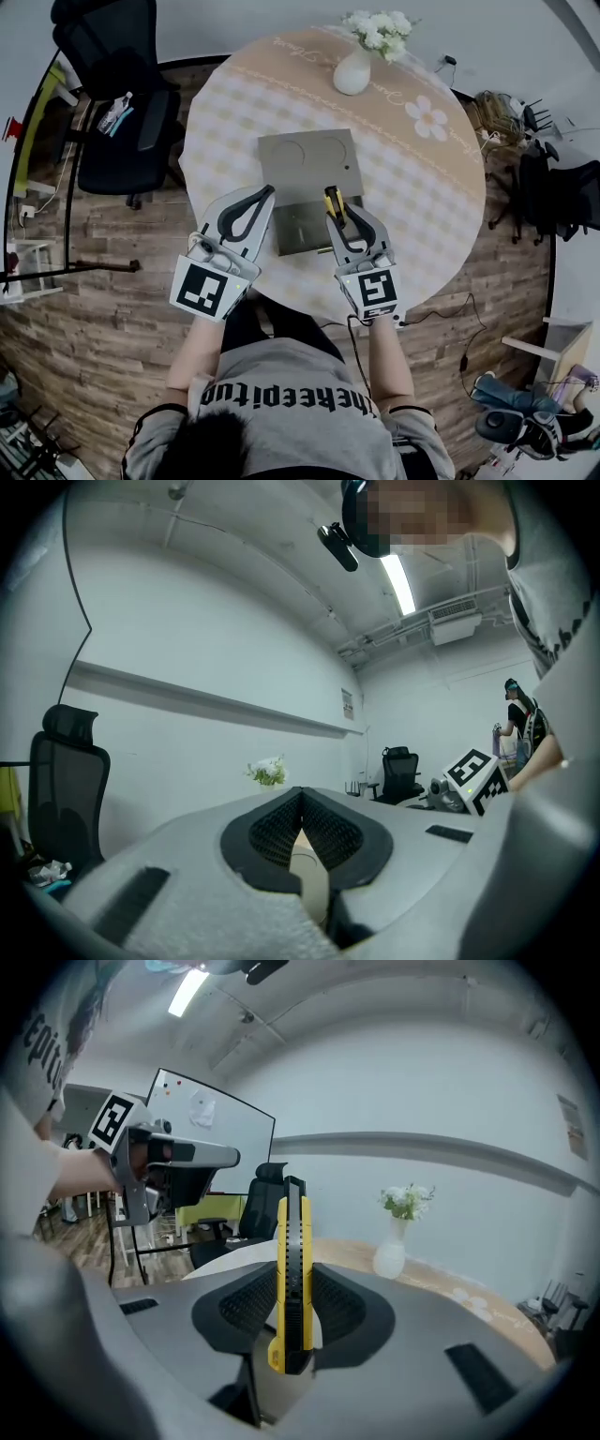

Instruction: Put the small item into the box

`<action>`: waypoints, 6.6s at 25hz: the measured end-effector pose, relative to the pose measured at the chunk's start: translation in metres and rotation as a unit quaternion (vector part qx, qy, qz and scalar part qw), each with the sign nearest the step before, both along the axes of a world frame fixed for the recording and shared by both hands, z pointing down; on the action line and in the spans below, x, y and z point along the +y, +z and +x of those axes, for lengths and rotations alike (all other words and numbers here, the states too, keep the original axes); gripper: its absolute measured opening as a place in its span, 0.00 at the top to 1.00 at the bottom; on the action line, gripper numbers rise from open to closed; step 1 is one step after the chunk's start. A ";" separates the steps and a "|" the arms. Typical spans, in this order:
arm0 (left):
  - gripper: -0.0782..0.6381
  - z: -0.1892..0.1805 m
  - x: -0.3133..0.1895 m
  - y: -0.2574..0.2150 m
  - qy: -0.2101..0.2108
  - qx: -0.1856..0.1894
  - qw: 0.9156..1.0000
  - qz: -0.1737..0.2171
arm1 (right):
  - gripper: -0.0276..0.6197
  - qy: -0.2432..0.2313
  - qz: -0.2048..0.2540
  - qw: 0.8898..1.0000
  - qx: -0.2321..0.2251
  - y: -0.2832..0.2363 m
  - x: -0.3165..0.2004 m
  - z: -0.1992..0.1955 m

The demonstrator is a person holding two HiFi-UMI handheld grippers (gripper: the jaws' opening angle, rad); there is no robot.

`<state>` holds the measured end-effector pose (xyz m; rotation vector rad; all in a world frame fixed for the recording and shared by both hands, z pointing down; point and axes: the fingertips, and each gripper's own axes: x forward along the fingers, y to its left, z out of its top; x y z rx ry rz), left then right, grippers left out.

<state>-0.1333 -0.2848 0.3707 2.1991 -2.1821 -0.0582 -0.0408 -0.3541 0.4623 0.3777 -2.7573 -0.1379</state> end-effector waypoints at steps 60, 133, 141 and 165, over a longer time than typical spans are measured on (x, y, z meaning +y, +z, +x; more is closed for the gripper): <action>0.87 -0.044 0.037 0.048 -0.129 0.017 0.989 -0.066 | 0.75 -0.268 0.012 0.888 0.374 0.184 0.010 -0.006; 0.87 0.077 0.138 -0.018 0.249 -0.072 0.965 0.044 | 0.95 0.214 0.001 0.960 -0.179 -0.102 0.178 0.078; 0.87 0.087 0.142 -0.023 0.232 -0.078 0.968 0.050 | 0.95 0.200 0.003 0.965 -0.167 -0.102 0.187 0.092; 0.87 0.162 0.240 -0.031 0.146 -0.075 0.985 0.053 | 0.95 0.125 0.008 0.977 -0.173 -0.113 0.264 0.159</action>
